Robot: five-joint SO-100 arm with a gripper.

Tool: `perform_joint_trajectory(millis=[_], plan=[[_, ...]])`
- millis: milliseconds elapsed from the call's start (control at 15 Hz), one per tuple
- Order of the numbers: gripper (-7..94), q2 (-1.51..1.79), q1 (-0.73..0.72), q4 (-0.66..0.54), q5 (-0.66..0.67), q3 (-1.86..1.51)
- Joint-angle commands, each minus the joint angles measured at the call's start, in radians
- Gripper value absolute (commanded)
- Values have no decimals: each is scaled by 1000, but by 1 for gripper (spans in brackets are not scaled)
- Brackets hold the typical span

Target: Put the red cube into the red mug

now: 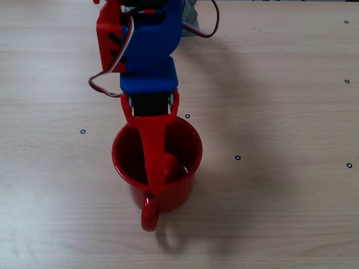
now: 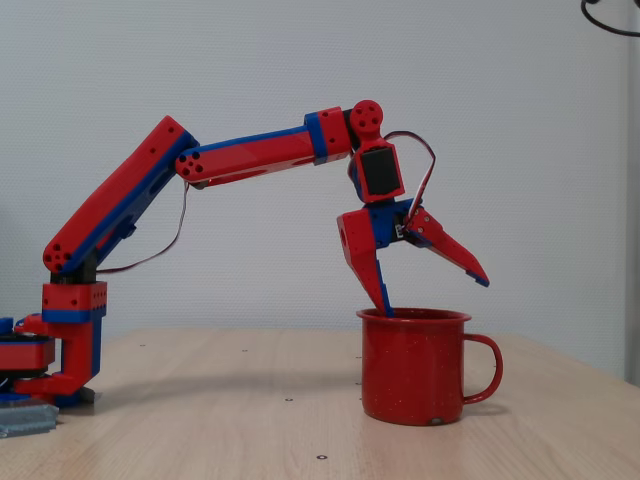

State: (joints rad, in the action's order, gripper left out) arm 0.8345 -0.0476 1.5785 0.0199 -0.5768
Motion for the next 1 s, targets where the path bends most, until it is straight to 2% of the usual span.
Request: perform_joint_trajectory(millis=[0,933], plan=[[47,94,15,-5,26,67],[44,511,31,72,94,29]])
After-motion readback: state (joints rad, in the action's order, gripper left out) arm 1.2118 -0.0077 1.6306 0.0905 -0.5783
